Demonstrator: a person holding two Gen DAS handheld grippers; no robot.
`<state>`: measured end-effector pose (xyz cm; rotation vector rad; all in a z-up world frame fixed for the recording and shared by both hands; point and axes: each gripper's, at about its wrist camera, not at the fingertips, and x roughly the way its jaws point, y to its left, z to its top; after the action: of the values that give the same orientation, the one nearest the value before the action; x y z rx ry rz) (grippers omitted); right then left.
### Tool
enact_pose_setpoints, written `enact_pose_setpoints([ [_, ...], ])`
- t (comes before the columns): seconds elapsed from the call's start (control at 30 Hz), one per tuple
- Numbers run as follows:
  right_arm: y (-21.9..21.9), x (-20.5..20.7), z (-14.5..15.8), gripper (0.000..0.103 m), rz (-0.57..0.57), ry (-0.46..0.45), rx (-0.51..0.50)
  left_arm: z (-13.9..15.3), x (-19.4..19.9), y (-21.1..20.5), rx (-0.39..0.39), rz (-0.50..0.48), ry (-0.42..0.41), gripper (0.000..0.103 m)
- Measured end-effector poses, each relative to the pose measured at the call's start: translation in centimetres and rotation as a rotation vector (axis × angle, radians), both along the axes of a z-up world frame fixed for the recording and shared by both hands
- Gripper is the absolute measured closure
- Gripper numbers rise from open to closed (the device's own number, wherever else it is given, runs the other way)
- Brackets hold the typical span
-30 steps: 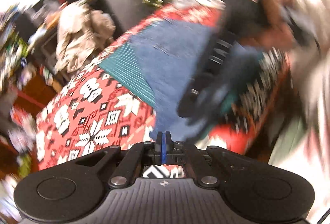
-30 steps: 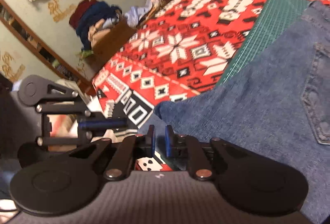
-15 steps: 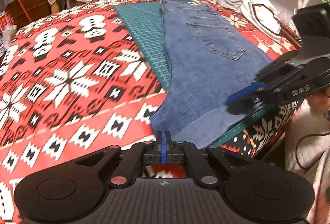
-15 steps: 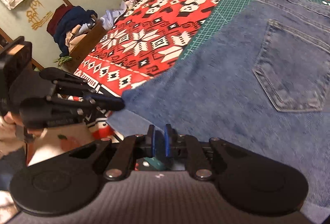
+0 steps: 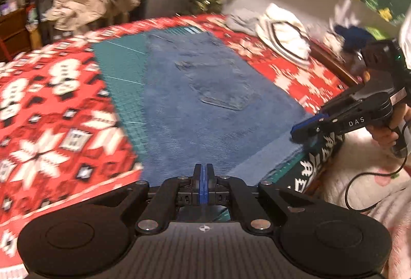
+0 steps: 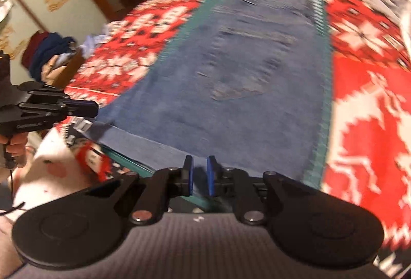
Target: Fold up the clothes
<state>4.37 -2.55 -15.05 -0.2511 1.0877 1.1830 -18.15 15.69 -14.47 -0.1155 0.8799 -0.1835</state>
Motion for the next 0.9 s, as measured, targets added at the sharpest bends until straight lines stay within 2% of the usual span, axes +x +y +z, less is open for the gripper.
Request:
enact_pose_setpoints([
  [0.13, -2.3, 0.5, -0.6, 0.095, -0.049, 0.029, 0.015, -1.8, 0.0, -0.5, 0.024, -0.027, 0.038, 0.101],
  [0.27, -3.6, 0.4, -0.6, 0.095, -0.065, 0.046, 0.023, -1.3, -0.3, 0.1, 0.004, -0.003, 0.054, 0.101],
  [0.37, -4.5, 0.6, 0.1, 0.094, -0.082, 0.044, 0.024, -0.4, -0.6, -0.2, 0.003, 0.004, 0.034, 0.100],
  [0.43, -4.9, 0.8, 1.3, 0.089, -0.104, 0.020, 0.054, 0.2, -0.4, -0.5, -0.012, 0.000, 0.010, 0.099],
  [0.5, -4.9, 1.2, 1.9, 0.090, -0.126, 0.000, 0.075, 0.2, 0.3, -0.8, -0.024, -0.010, -0.001, 0.096],
  [0.57, -4.7, 1.6, 1.4, 0.090, -0.135, -0.014, 0.043, -0.2, 1.1, -1.2, -0.011, -0.016, 0.007, 0.096],
  [0.6, -4.6, 1.8, 1.1, 0.090, -0.138, -0.021, 0.023, -0.5, 1.4, -1.3, -0.005, -0.021, 0.015, 0.096],
  [0.63, -4.9, 1.9, 0.8, 0.096, -0.141, -0.022, 0.020, -0.8, 1.6, -1.4, -0.001, -0.024, 0.023, 0.096],
  [0.73, -6.2, 2.2, 0.4, 0.098, -0.160, -0.002, 0.027, -1.9, 1.7, -1.1, 0.016, -0.009, 0.066, 0.095],
  [0.9, -7.8, 2.0, 0.4, 0.100, -0.206, 0.028, 0.031, -1.6, 1.4, -0.7, 0.003, 0.007, 0.064, 0.095],
])
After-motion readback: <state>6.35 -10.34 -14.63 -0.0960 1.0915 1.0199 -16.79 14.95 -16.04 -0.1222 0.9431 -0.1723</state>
